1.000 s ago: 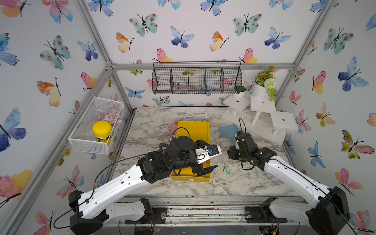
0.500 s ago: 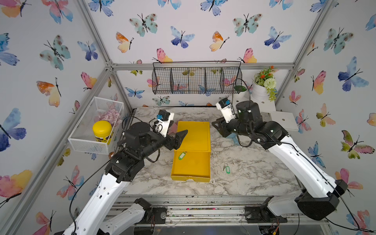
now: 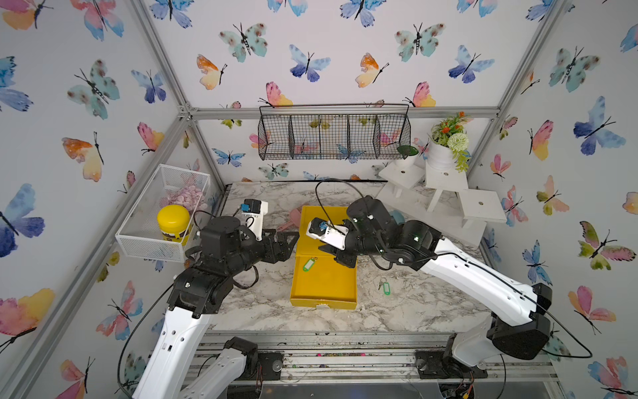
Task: Take the keys out of the drawer
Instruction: Place the key at the center of the board, then pick up the key from the drawer.
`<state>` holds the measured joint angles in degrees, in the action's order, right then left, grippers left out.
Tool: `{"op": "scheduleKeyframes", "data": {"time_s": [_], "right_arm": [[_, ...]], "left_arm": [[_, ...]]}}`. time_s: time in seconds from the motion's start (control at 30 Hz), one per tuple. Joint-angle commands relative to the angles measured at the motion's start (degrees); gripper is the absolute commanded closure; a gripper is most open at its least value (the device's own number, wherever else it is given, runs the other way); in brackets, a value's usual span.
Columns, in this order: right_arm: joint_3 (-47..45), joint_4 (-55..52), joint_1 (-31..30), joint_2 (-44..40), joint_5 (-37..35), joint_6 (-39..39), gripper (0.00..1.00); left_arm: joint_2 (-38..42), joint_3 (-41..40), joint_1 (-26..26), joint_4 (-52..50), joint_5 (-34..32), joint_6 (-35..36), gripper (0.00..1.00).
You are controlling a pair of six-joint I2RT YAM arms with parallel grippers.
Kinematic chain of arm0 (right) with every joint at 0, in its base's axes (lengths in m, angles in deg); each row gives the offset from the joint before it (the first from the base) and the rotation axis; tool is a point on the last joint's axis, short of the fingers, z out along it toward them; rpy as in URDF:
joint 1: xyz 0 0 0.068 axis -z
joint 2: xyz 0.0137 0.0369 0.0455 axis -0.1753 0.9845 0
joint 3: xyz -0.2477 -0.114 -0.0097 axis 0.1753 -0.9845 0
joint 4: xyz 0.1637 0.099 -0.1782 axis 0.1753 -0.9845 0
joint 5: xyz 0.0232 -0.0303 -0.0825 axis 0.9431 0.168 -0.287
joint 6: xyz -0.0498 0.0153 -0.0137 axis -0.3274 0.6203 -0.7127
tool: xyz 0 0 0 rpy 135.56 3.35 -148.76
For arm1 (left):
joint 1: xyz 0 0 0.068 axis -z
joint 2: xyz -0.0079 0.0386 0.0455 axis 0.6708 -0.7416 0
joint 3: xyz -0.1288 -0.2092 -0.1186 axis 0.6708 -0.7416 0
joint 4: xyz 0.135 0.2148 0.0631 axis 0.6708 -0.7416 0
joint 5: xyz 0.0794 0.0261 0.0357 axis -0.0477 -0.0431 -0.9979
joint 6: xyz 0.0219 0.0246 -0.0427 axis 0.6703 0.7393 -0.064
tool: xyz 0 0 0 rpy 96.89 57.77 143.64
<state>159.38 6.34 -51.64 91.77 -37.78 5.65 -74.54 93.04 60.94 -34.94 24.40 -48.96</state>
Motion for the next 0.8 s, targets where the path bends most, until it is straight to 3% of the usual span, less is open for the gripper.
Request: {"op": "scheduleKeyframes", "data": {"time_s": [0.0, 0.37, 0.63, 0.77], "right_arm": [[-2.0, 0.3, -1.7, 1.6, -3.2, -6.2, 0.80], [-11.2, 12.2, -6.3, 4.4, -10.8, -11.2, 0.87], [-16.5, 21.0, -7.3, 5.9, -16.2, -12.4, 0.87], [-19.7, 26.1, -7.3, 5.3, -17.2, -13.9, 0.88]], "left_arm": [[2.6, -1.9, -0.3, -1.7, -1.6, -2.6, 0.14], [5.7, -7.4, -0.3, -1.8, -4.4, -4.2, 0.13], [12.0, -11.4, -0.3, -1.8, -13.2, -5.7, 0.13], [15.3, -12.6, -0.3, -2.0, -14.0, -6.3, 0.13]]}}
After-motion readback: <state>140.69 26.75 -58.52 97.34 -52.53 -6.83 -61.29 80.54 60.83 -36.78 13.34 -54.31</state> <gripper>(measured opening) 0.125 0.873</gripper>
